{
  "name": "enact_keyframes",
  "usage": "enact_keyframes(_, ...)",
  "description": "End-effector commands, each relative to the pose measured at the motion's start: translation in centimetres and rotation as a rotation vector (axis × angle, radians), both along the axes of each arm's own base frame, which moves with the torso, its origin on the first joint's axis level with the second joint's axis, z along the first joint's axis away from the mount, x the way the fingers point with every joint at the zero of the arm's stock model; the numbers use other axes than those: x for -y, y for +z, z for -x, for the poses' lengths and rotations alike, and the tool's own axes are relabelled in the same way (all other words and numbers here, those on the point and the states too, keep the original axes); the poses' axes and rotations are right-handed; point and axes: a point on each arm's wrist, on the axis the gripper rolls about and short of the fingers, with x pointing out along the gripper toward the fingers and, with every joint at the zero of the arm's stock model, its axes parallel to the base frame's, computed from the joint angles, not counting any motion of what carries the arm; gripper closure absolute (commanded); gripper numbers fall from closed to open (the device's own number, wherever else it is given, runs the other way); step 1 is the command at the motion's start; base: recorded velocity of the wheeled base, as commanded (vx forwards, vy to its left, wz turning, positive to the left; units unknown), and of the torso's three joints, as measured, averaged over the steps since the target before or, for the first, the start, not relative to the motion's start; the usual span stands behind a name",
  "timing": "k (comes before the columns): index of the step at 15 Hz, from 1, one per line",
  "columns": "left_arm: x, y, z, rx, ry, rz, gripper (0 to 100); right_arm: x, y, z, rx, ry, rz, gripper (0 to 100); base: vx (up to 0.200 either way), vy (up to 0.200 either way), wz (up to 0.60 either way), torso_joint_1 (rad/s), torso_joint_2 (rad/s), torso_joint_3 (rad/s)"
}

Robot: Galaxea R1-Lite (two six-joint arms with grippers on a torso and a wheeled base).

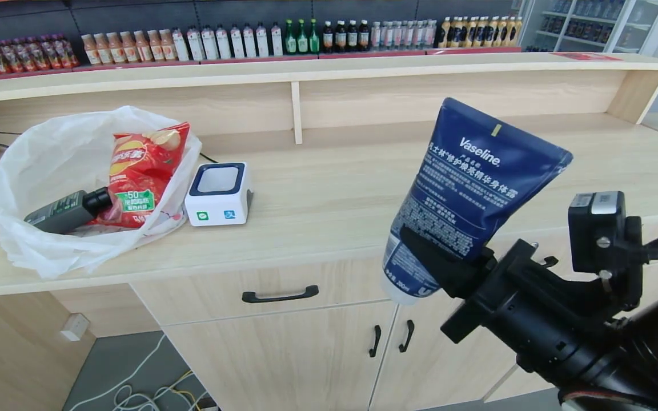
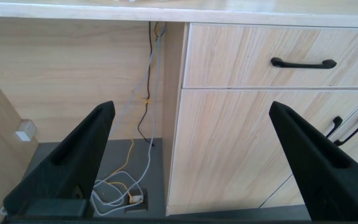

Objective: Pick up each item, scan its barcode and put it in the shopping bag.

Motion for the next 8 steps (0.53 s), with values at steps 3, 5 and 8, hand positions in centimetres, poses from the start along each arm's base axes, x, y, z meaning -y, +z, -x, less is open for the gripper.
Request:
enact_keyframes(3,0.0,0.0,0.0,0.000,0.000,0.000,0,0.6,0.6,-0.6,0.035,-0.116,0.008,100,0.000,0.000,0.00,0.000,0.00,0.000)
enact_keyframes(5,0.0,0.0,0.0,0.000,0.001,0.000,0,0.7,1.0,-1.0,0.081,-0.150,0.041,100,0.000,0.000,0.00,0.000,0.00,0.000)
enact_keyframes(8,0.0,0.0,0.0,0.000,0.001,0.002,0,1.2,2.0,-2.2,0.116,-0.208,0.019,100,0.000,0.000,0.00,0.000,0.00,0.000)
